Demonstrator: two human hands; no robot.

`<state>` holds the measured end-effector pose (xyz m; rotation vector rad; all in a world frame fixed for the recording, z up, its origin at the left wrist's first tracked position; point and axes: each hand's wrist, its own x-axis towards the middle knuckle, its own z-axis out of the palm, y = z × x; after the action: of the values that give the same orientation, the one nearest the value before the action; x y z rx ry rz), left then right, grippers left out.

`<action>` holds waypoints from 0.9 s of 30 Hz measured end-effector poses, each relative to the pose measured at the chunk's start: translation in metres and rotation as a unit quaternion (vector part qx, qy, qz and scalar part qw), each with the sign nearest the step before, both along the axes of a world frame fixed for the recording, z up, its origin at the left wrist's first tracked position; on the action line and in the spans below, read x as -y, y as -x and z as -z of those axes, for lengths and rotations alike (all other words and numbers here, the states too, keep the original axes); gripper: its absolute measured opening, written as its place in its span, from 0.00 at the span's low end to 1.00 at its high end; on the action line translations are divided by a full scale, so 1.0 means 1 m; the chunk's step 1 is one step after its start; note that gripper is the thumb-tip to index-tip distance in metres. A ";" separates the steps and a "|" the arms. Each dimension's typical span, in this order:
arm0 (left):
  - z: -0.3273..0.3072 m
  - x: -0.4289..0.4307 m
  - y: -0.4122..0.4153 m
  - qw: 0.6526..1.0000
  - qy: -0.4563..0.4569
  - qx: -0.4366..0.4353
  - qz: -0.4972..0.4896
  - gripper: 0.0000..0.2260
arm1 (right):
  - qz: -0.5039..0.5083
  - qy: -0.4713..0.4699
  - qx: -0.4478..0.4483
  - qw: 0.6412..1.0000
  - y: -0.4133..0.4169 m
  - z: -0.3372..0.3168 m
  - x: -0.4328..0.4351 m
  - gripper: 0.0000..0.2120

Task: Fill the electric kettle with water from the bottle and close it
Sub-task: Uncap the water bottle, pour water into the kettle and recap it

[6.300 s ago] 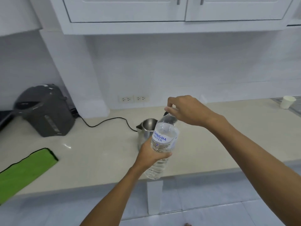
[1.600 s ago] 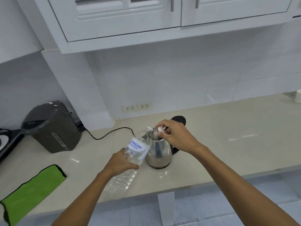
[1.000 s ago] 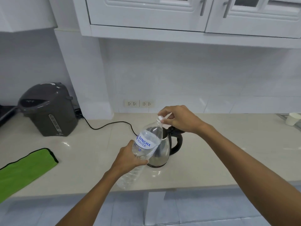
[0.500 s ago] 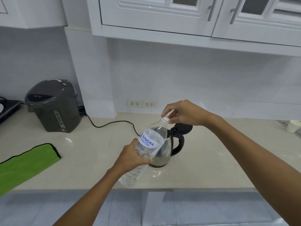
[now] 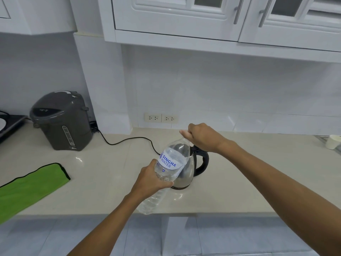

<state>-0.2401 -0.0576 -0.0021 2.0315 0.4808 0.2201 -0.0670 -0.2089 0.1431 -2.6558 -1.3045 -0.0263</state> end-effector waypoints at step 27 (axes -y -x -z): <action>0.040 0.171 -0.115 0.991 0.099 0.001 0.085 0.30 | 0.256 -0.188 -0.288 0.903 -0.033 0.047 0.177 0.28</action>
<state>-0.1250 -0.2287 -0.0426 1.8646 0.3125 0.0677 -0.0342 -0.3856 0.0959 -2.3172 -0.3588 0.3673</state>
